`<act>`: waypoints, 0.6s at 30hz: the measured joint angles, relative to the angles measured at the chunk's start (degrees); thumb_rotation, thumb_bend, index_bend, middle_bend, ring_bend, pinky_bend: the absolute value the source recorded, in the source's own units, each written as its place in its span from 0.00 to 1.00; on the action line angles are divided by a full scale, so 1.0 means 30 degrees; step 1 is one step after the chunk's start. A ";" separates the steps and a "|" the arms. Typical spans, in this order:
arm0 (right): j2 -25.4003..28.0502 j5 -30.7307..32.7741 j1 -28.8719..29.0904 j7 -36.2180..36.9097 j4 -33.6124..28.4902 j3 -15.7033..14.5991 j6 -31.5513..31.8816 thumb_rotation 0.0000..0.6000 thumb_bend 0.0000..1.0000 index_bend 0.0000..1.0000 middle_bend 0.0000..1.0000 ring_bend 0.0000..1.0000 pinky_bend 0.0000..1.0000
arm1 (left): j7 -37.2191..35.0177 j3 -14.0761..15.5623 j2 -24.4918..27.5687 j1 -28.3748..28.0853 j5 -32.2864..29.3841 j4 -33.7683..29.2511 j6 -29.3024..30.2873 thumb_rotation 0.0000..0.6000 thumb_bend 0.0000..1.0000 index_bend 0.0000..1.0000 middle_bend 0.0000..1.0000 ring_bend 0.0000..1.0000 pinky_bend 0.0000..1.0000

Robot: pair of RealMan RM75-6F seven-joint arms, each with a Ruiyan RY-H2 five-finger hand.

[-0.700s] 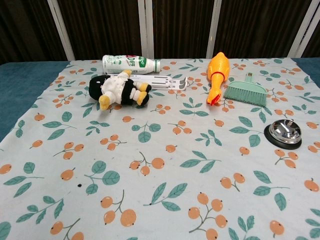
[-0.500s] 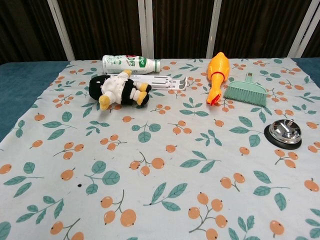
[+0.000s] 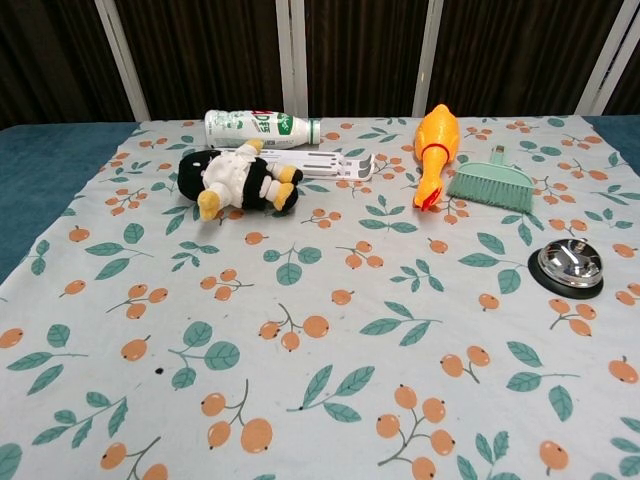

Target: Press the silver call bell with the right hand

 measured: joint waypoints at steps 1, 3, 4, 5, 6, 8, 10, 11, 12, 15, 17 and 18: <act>-0.0008 -0.0038 0.0011 0.0043 0.0018 -0.0004 0.0003 1.00 0.69 0.00 0.00 0.00 0.00 | 0.0031 0.0039 -0.0002 0.0035 0.0129 -0.0005 0.0068 1.00 0.57 0.11 0.00 0.00 0.00; -0.0022 -0.0121 0.0028 0.0075 0.0038 -0.0026 0.0003 1.00 0.69 0.00 0.00 0.00 0.00 | 0.0073 0.0091 0.0002 0.0095 0.0364 0.0011 0.0220 1.00 0.57 0.11 0.00 0.00 0.00; -0.0042 -0.0210 0.0050 0.0080 0.0080 -0.0043 0.0001 1.00 0.69 0.00 0.00 0.00 0.00 | 0.0074 0.0099 0.0003 0.0120 0.0463 0.0033 0.0308 1.00 0.57 0.11 0.00 0.00 0.00; -0.0057 -0.0245 0.0063 0.0078 0.0097 -0.0050 -0.0002 1.00 0.69 0.00 0.00 0.00 0.00 | 0.0061 0.0099 0.0000 0.0145 0.0538 0.0065 0.0400 1.00 0.57 0.11 0.00 0.00 0.00; -0.0090 -0.0275 0.0082 0.0071 0.0115 -0.0058 -0.0018 1.00 0.69 0.00 0.00 0.00 0.00 | 0.0031 0.0091 -0.0008 0.0172 0.0574 0.0102 0.0487 1.00 0.57 0.11 0.00 0.00 0.00; -0.0166 -0.0325 0.0126 0.0038 0.0141 -0.0093 -0.0109 1.00 0.69 0.00 0.00 0.00 0.00 | -0.0081 0.0050 -0.0037 0.0215 0.0561 0.0184 0.0577 1.00 0.57 0.11 0.00 0.00 0.00; -0.0266 -0.0364 0.0188 -0.0043 0.0146 -0.0125 -0.0238 1.00 0.69 0.00 0.00 0.00 0.00 | -0.0143 0.0016 -0.0051 0.0209 0.0445 0.0210 0.0527 1.00 0.57 0.11 0.00 0.00 0.00; -0.0336 -0.0377 0.0234 -0.0096 0.0145 -0.0125 -0.0305 1.00 0.69 0.00 0.00 0.00 0.00 | -0.0166 0.0002 -0.0056 0.0191 0.0398 0.0212 0.0474 1.00 0.57 0.11 0.00 0.00 0.00; -0.0417 -0.0389 0.0292 -0.0150 0.0142 -0.0117 -0.0379 1.00 0.69 0.00 0.00 0.00 0.00 | -0.0195 -0.0015 -0.0061 0.0165 0.0351 0.0213 0.0408 1.00 0.57 0.11 0.00 0.00 0.00; -0.0745 -0.0410 0.0629 -0.0299 0.0082 -0.0056 -0.0874 1.00 0.69 0.00 0.00 0.00 0.00 | -0.0333 -0.0121 -0.0095 0.0037 0.0099 0.0213 0.0167 1.00 0.57 0.11 0.00 0.00 0.00; -0.0947 -0.0386 0.0945 -0.0305 0.0043 0.0016 -0.1351 1.00 0.69 0.00 0.00 0.00 0.00 | -0.0290 -0.0178 -0.0119 -0.0055 -0.0113 0.0247 -0.0059 1.00 0.57 0.11 0.00 0.00 0.00; -0.1066 -0.0341 0.1186 -0.0269 0.0021 0.0069 -0.1744 1.00 0.69 0.00 0.00 0.00 0.00 | -0.0252 -0.0187 -0.0126 -0.0086 -0.0189 0.0251 -0.0151 1.00 0.57 0.11 0.00 0.00 0.00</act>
